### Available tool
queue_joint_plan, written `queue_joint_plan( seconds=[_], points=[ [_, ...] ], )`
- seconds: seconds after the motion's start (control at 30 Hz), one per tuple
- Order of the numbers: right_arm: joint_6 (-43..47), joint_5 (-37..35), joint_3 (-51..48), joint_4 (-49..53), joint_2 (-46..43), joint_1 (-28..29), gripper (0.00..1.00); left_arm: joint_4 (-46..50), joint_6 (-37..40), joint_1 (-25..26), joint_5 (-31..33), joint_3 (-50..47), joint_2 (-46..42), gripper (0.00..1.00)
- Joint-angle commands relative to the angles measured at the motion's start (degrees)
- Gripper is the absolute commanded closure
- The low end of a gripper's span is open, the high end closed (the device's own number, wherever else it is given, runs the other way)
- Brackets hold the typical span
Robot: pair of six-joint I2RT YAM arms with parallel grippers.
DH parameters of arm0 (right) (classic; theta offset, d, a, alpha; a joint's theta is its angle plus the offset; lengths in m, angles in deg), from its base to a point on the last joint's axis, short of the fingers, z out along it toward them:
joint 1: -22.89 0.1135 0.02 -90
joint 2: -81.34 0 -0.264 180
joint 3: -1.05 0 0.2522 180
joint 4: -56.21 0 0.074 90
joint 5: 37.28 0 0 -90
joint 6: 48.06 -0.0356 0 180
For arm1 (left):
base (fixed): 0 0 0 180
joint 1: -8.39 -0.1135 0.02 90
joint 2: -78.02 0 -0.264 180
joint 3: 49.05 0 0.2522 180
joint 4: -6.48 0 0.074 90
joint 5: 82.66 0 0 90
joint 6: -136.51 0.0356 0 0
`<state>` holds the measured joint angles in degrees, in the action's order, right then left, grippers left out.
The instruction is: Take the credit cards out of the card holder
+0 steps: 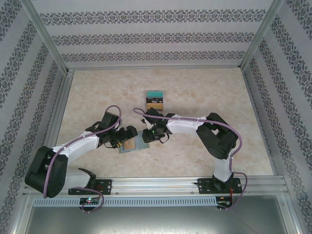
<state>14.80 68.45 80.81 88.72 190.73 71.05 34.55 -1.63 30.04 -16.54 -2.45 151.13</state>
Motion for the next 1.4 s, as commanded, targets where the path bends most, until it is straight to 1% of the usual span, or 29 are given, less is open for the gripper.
queue_joint_plan(
  seconds=[0.0, 0.27, 0.53, 0.77, 0.9, 1.0, 1.27, 1.37],
  points=[
    [-0.81, 0.53, -0.57, 0.38, 3.47, 1.40, 0.73, 4.41, 1.05, -0.33, 3.28, -0.28, -1.86, 0.07],
    [-0.81, 0.80, -0.28, 0.39, 3.74, 1.58, 0.73, 1.26, 0.85, -0.18, 0.06, -0.45, 1.70, 0.07],
    [-0.90, 1.04, -0.09, 0.34, 4.07, 1.73, 0.73, -2.18, 0.59, -0.02, -2.83, -0.89, 3.08, 0.08],
    [-0.81, 1.06, -0.03, 0.44, 4.15, 1.76, 0.73, -4.78, 0.44, 0.26, -5.24, -1.39, 2.58, 0.07],
    [-0.83, 1.07, 0.00, 0.49, 4.16, 1.75, 0.73, -6.36, 0.16, 0.30, -6.77, -1.72, 2.28, 0.02],
    [-0.81, 1.04, 0.00, 0.44, 4.15, 1.73, 0.73, -7.58, -0.06, 0.25, -7.76, -1.87, 1.96, 0.01],
    [-0.81, 1.24, -0.01, 0.46, 4.25, 1.72, 0.73, -11.79, -2.02, 0.26, -9.81, -3.20, 1.55, 0.00],
    [-0.87, 1.24, 0.01, 0.44, 4.25, 1.72, 0.73, -13.24, -2.71, 0.27, -10.57, -3.50, -0.02, 0.01]
  ],
)
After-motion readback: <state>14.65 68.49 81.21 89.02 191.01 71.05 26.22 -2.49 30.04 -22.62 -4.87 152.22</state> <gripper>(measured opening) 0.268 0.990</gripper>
